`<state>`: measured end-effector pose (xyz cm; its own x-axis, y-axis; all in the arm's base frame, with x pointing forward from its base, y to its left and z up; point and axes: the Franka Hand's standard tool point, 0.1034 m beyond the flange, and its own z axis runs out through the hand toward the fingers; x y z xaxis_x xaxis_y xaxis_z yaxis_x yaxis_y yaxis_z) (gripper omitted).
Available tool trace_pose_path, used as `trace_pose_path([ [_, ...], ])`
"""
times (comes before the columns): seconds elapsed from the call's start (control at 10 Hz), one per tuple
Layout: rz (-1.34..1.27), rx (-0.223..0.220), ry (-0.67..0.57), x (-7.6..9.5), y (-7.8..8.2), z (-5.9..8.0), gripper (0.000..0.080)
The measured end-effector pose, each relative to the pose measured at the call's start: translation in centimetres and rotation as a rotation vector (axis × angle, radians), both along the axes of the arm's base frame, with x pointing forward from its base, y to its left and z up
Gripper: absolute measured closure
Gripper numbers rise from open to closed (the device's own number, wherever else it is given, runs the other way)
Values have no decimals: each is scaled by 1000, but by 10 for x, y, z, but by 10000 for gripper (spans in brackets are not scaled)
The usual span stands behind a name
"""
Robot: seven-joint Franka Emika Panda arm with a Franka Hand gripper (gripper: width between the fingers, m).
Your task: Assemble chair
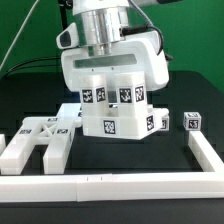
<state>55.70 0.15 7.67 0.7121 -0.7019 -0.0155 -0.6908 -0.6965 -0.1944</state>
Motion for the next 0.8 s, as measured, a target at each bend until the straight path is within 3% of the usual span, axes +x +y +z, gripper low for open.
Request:
trace_pose_path([
  [0.2, 38, 108, 135, -7, -4, 2, 474],
  [0.3, 141, 89, 190, -5, -5, 10, 474],
  [0.5, 411, 78, 182, 10, 9, 33, 474],
  [0.6, 518, 132, 236, -1, 18, 32, 474],
  [0.8, 496, 208, 369, -10, 13, 27, 474],
])
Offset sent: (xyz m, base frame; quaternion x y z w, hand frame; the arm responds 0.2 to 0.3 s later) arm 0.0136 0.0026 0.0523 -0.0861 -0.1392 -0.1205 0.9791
